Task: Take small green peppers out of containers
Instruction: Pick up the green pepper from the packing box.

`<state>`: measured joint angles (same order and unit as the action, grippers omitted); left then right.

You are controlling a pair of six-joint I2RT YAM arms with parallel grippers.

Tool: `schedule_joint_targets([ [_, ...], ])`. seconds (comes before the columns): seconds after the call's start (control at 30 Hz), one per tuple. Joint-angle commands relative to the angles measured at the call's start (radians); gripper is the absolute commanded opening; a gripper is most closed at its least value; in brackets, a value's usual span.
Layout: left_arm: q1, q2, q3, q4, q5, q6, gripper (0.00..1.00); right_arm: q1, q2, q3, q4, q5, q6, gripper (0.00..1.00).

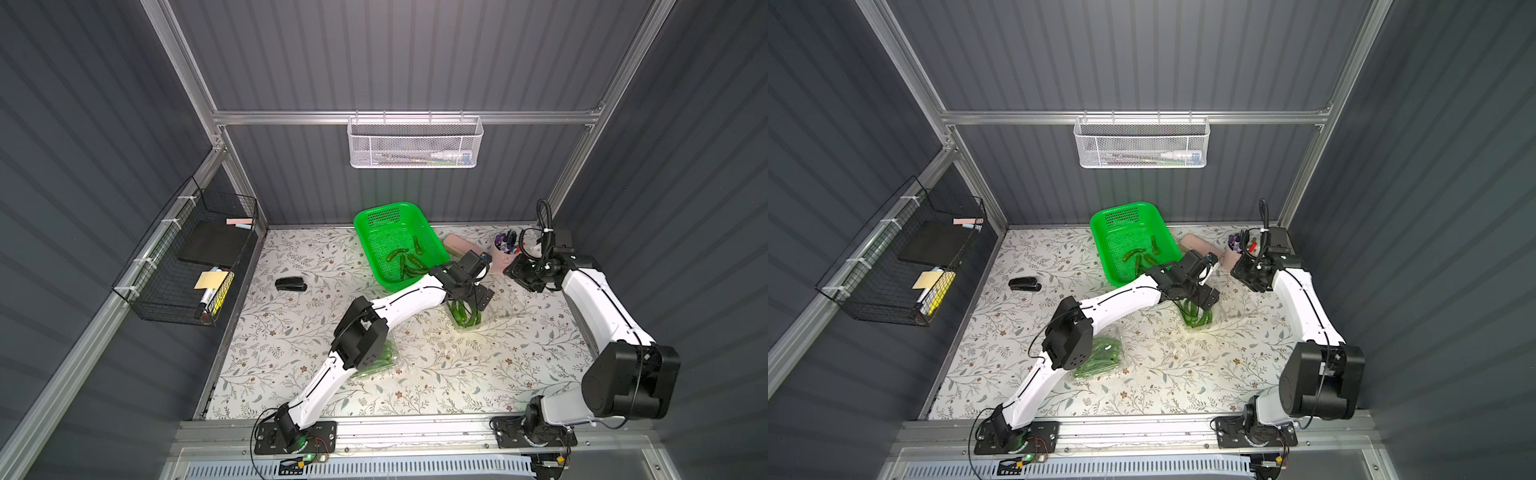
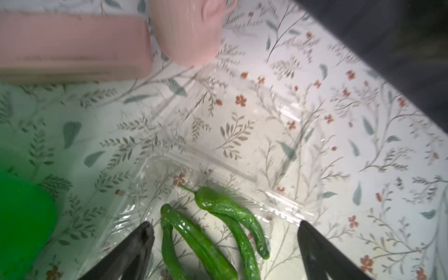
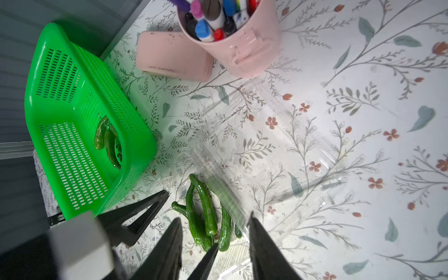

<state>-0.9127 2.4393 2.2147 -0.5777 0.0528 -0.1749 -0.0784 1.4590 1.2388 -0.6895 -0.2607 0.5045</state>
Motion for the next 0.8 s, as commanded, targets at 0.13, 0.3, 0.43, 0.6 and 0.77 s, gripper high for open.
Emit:
schedule_joint_targets([
  [0.13,0.007,0.062,0.098,-0.176,0.016,-0.014,0.80,0.002,-0.001,-0.021,-0.006,-0.100,-0.020,0.35],
  [0.3,0.010,0.083,0.119,-0.222,0.021,-0.039,0.78,0.002,0.013,-0.012,-0.005,-0.129,-0.027,0.32],
  [0.43,0.010,0.087,0.112,-0.238,0.015,-0.054,0.77,0.002,0.017,-0.007,-0.007,-0.139,-0.033,0.31],
  [0.6,0.010,0.124,0.149,-0.273,0.014,-0.058,0.73,0.002,0.015,-0.003,-0.009,-0.144,-0.036,0.31],
  [0.77,0.017,0.144,0.169,-0.309,-0.011,-0.077,0.67,0.002,0.009,-0.004,-0.011,-0.140,-0.041,0.31],
])
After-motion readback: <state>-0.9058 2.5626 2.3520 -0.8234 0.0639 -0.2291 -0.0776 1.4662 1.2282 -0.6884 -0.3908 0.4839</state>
